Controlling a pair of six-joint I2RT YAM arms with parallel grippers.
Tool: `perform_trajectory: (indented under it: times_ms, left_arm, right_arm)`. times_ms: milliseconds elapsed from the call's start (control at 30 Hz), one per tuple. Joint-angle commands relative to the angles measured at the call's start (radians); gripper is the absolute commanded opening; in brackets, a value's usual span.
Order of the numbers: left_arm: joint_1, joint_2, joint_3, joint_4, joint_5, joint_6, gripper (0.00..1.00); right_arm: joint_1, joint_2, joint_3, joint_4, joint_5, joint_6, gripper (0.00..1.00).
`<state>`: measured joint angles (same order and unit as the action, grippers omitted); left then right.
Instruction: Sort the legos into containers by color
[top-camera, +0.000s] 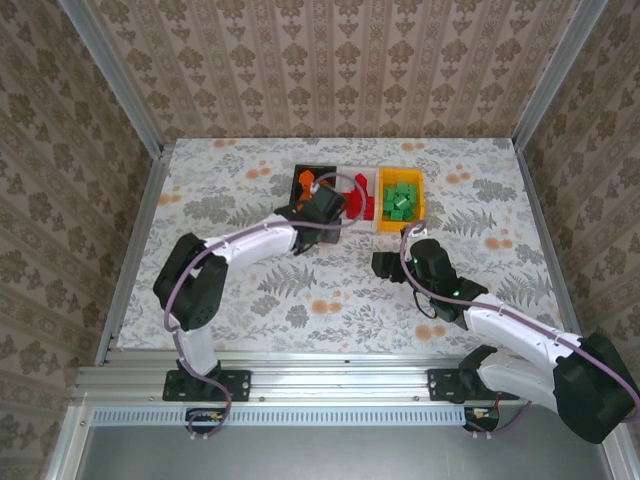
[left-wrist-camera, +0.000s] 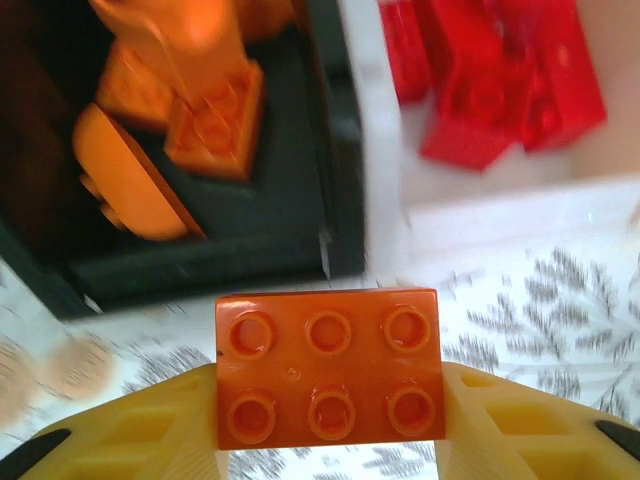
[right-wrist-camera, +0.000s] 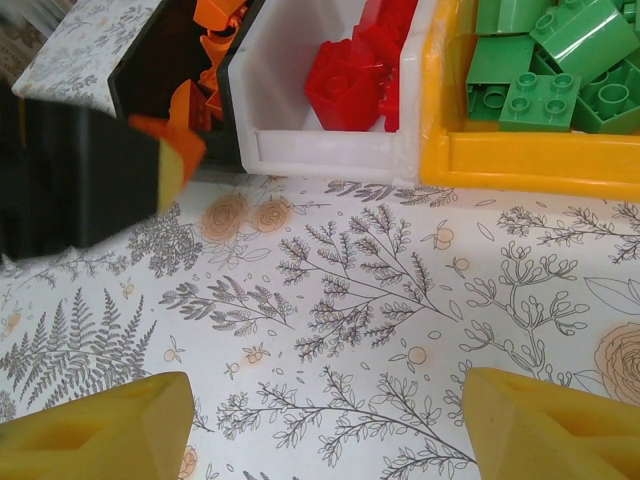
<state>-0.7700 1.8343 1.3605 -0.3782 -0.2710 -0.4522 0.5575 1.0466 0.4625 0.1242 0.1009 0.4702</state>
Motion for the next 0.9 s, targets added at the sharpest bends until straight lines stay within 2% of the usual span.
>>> perform_trajectory:
  times_ms: [0,167,300,500,633,733,867]
  left_arm:
    - [0.087,0.017,0.134,-0.084,0.022,0.074,0.49]
    - [0.164,0.151,0.324,-0.127,0.104,0.114,0.49]
    - [0.188,0.261,0.475,-0.175,0.137,0.145,0.50]
    - [0.214,0.371,0.605,-0.195,0.172,0.155,0.51]
    - [0.219,0.390,0.612,-0.174,0.182,0.156,0.53]
    - [0.219,0.391,0.610,-0.159,0.186,0.167,0.59]
    - [0.215,0.381,0.603,-0.144,0.187,0.183,0.79]
  right_arm:
    - [0.007,-0.003,0.010,-0.011,0.025,-0.016,0.73]
    - [0.008,-0.005,0.010,-0.014,0.027,-0.018,0.73]
    - [0.008,-0.001,0.010,-0.014,0.033,-0.019,0.73]
    - [0.009,0.003,0.012,-0.012,0.034,-0.021,0.73]
    - [0.009,0.004,0.011,-0.012,0.036,-0.022,0.73]
    - [0.009,0.009,0.011,-0.010,0.036,-0.022,0.72]
    - [0.008,0.013,0.013,-0.010,0.034,-0.024,0.73]
